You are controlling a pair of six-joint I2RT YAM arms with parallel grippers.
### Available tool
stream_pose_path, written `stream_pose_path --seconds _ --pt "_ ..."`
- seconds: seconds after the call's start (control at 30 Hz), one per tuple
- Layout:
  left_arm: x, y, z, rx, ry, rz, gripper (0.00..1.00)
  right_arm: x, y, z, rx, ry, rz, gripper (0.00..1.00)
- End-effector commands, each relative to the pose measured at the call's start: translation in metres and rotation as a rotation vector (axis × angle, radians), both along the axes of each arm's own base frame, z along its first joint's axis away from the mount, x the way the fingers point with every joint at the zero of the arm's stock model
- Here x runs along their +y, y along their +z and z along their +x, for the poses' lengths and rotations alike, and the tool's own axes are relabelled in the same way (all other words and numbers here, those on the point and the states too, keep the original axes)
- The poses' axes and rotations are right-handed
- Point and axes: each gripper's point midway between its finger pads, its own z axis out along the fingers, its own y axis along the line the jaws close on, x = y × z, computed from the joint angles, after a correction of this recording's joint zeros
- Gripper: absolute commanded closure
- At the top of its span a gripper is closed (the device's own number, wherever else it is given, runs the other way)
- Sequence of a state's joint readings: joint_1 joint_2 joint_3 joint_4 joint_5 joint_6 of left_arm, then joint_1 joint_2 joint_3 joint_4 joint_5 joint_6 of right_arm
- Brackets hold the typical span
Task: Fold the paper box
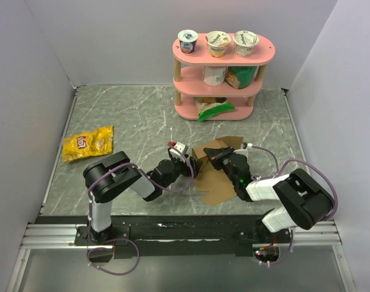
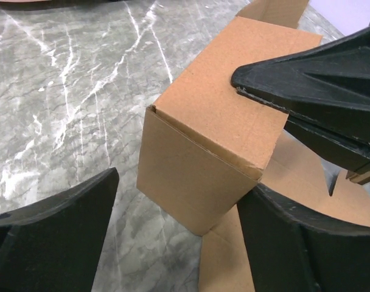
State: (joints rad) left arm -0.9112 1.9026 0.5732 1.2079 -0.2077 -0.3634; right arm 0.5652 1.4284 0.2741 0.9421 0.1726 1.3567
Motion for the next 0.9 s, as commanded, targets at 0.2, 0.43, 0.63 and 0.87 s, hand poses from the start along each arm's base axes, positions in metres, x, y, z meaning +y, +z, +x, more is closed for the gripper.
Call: stream_pose_path --seconds 0.2,0.43,0.63,0.87 --pt "0.019 0.002 0.038 -0.034 0.385 0.023 0.32 -0.007 -0.027 -0.008 0.052 0.001 -0.109 1.00" --pt "0.028 0.008 0.044 -0.091 0.547 0.034 0.44 -0.003 -0.033 -0.010 0.085 -0.002 -0.076 1.00" --pt "0.030 0.002 0.046 -0.115 0.607 0.080 0.55 -0.004 -0.034 -0.010 0.105 -0.019 -0.065 1.00" --pt "0.031 -0.001 0.045 -0.137 0.636 0.122 0.80 -0.012 -0.033 -0.011 0.120 -0.051 -0.104 1.00"
